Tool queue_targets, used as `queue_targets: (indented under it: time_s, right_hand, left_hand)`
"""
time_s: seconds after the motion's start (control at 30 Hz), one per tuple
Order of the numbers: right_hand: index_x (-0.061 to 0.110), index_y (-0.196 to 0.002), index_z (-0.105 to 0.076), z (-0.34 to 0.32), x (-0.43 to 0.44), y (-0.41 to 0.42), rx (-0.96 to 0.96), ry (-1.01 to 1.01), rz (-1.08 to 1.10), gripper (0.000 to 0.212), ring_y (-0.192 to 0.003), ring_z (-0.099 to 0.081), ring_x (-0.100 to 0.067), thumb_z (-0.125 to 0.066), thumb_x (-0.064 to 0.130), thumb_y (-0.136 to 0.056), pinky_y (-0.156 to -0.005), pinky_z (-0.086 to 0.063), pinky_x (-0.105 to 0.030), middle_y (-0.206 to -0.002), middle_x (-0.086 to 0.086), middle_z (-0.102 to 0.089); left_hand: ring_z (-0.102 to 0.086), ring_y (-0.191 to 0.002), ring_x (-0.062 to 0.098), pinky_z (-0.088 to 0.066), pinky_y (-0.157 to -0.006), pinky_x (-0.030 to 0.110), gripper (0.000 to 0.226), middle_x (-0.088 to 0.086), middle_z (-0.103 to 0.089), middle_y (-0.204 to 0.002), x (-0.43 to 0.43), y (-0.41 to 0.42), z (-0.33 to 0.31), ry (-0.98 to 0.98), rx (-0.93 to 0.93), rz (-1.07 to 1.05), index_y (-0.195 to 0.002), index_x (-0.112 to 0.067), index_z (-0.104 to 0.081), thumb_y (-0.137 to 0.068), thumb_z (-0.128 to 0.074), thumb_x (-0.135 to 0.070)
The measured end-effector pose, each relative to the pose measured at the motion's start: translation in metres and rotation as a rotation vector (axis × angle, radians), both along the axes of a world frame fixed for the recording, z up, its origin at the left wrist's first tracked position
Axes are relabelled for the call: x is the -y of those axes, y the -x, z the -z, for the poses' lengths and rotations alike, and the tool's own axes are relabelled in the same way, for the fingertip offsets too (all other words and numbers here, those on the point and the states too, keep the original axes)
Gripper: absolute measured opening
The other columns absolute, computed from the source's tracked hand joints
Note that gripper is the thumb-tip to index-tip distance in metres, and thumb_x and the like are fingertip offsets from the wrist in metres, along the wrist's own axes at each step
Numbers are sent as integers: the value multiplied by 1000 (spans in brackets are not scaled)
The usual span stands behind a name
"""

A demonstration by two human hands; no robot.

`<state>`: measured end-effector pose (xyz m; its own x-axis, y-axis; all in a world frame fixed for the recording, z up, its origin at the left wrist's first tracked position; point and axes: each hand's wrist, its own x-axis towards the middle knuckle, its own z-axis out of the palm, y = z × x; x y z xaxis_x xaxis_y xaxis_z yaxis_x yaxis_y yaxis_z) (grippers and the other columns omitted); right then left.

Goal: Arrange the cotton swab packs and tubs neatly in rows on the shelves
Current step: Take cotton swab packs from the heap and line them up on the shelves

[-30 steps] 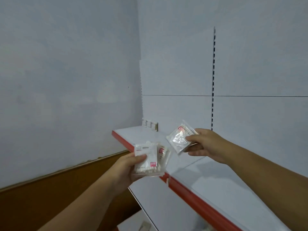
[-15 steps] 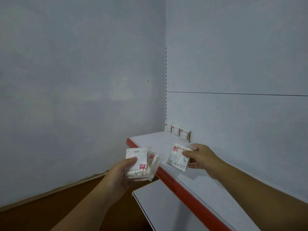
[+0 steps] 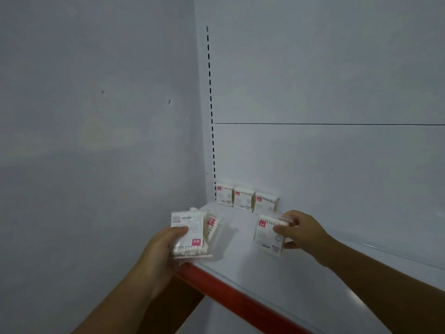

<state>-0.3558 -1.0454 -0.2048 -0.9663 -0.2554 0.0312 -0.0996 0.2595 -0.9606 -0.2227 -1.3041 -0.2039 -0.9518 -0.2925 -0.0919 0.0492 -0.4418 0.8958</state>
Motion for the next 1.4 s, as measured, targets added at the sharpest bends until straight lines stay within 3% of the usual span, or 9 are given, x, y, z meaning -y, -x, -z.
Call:
queue_targets:
  time_s: [0.17, 0.27, 0.6, 0.77, 0.93, 1.03, 1.13, 1.23, 1.4]
  right_hand:
    - [8, -89, -61, 6, 25, 56, -162, -47, 117, 11, -80, -69, -25, -71, 5, -83, -68, -60, -39, -90, -12, -67]
    - [20, -78, -60, 8, 61, 84, -368, -328, 152, 14, -77, -61, -20, -74, 20, -81, -63, -47, -24, -79, 2, -64]
    - [14, -98, -61, 4, 178, 155, -775, -772, 208, 24, -87, -59, -23, -68, 33, -86, -68, -39, -28, -93, -4, -63]
    - [11, -61, -64, 14, 191, 157, -1039, -1087, 285, 34, -60, -57, -24, -91, 27, -50, -33, -35, -25, -76, -9, -56]
    - [12, -108, -66, 7, 187, 137, -948, -803, 391, 34, -86, -59, -18, -69, 29, -79, -58, -49, -28, -108, -6, -58]
    - [24, -111, -58, 0, 191, 110, -536, -348, 419, 20, -91, -57, -6, -57, 34, -94, -78, -44, -23, -109, 11, -58]
    - [20, -100, -60, 6, 200, 100, -158, -7, 339, 18, -95, -66, -18, -58, 36, -92, -93, -51, -40, -96, 1, -70]
    - [4, -102, -61, 2, 201, 97, -54, 148, 344, 20, -99, -64, -41, -69, 11, -86, -90, -52, -52, -104, -27, -66]
    - [19, -88, -72, -33, 152, 100, -119, -60, 417, 17, -82, -68, -19, -63, 5, -87, -66, -52, -25, -89, -2, -74]
  left_hand:
    - [-69, -53, 19, -58, -48, 29, 15, 11, -72, -69, 39, 74, -3, 22, 28, -16, -100, -3, -62, -92, -50, -7]
    - [-69, -56, 18, -57, -51, 28, 18, 11, -73, -74, 67, 106, -9, 94, 39, 20, -101, -5, -64, -92, -49, -7]
    - [-70, -65, 25, -57, -65, 37, 24, 16, -73, -85, 143, 186, 8, 139, 30, 135, -104, -4, -65, -91, -46, -4]
    - [-69, -64, 23, -56, -60, 33, 35, 15, -72, -82, 145, 230, 11, 78, -14, 315, -101, -1, -64, -66, -63, -6]
    - [-67, -52, 18, -52, -43, 22, 20, 10, -72, -66, 134, 256, 17, -39, -88, 427, -87, -2, -64, -87, -44, 2]
    - [-68, -55, 19, -54, -47, 23, 18, 10, -72, -70, 127, 264, 18, -91, -131, 478, -90, -2, -64, -80, -49, -2]
    - [-70, -63, 24, -57, -52, 29, 26, 16, -72, -79, 115, 266, 17, -102, -173, 527, -92, 0, -67, -68, -58, -6]
    - [-69, -59, 24, -54, -47, 26, 16, 17, -71, -73, 101, 263, 14, -63, -209, 596, -84, 1, -68, -78, -53, 3]
    - [-70, -61, 20, -56, -51, 26, 21, 12, -73, -76, 112, 277, 9, -88, -215, 526, -88, -4, -66, -72, -54, -9]
